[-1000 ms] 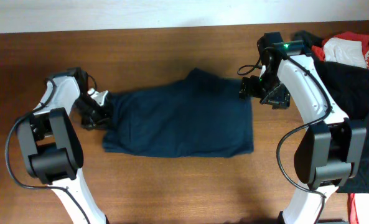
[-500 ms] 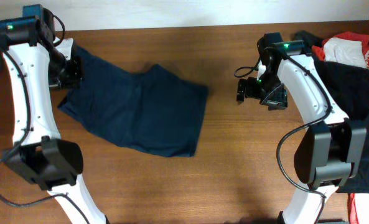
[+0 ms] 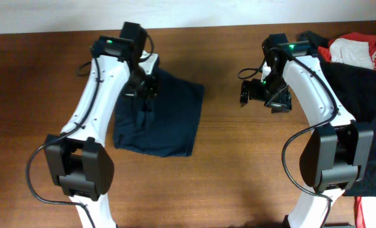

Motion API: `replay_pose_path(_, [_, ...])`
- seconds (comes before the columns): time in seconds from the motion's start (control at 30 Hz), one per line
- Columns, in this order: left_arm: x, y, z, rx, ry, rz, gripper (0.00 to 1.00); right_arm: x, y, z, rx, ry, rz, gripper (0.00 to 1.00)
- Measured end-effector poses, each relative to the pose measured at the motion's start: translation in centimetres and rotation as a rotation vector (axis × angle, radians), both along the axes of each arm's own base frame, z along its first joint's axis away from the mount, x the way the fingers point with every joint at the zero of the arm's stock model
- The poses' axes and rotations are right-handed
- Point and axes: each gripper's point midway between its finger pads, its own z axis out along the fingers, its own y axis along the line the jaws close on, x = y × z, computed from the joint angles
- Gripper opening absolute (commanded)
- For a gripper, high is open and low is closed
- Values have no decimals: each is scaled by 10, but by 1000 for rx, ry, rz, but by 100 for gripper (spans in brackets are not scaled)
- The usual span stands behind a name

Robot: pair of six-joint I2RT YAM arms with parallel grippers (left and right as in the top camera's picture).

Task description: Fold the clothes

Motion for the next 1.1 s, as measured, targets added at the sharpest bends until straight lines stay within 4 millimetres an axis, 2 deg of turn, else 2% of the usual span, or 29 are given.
replay_pose_path(0.07, [3, -15, -4, -10, -26, -29, 0, 0, 0, 0, 0, 1, 0, 99])
replay_pose_path(0.27, [-5, -40, -18, -6, -11, -89, 2, 0, 0, 0, 0, 2, 0, 99])
replay_pose_path(0.3, [-8, -46, -22, -3, 0, -106, 7, 0, 0, 0, 0, 2, 0, 99])
replay_pose_path(0.37, [-15, -61, -40, 10, 41, -137, 8, 0, 0, 0, 0, 2, 0, 99])
replay_pose_path(0.4, [-17, -64, -46, 15, 55, -142, 28, -1, 0, 0, 0, 2, 0, 99])
replay_pose_path(0.43, [-18, -65, -50, 18, 63, -146, 60, 0, 0, 0, 0, 2, 0, 99])
replay_pose_path(0.5, [-20, -69, -52, 18, 68, -152, 65, 0, 0, 0, 0, 2, 0, 99])
replay_pose_path(0.63, [-33, -67, -47, 33, 117, -157, 65, 1, 0, 0, 0, -2, 1, 99])
replay_pose_path(0.7, [-29, -61, -29, 29, 112, -139, 47, 2, 0, 0, 1, -8, 0, 99])
replay_pose_path(0.77, [-9, -46, -11, 21, 57, -89, 23, 2, 2, 0, 11, -7, 0, 99])
replay_pose_path(0.8, [-1, -31, -10, 40, 45, -58, 12, 2, 6, 1, 36, -6, 0, 92])
replay_pose_path(0.83, [4, -16, -11, 57, 41, -29, 8, 2, 11, 2, 66, -8, -1, 75])
replay_pose_path(0.87, [10, 1, -11, 71, 36, 8, 8, 7, 22, 4, 119, -25, 4, 51])
replay_pose_path(0.9, [20, 27, -11, 84, 28, 70, 7, 10, 28, 6, 148, -40, 12, 47])
replay_pose_path(0.93, [24, 40, -12, 89, 27, 100, 5, 15, 37, 7, 175, -66, 25, 45])
replay_pose_path(0.97, [29, 60, -15, 89, 32, 147, 4, 22, 55, 9, 207, -103, 60, 45])
replay_pose_path(1.03, [32, 66, -30, 61, 71, 168, 2, 23, 101, 13, 249, -156, 166, 45])
replay_pose_path(1.1, [36, 59, -51, 41, 108, 160, 1, 17, 146, 16, 263, -202, 275, 44])
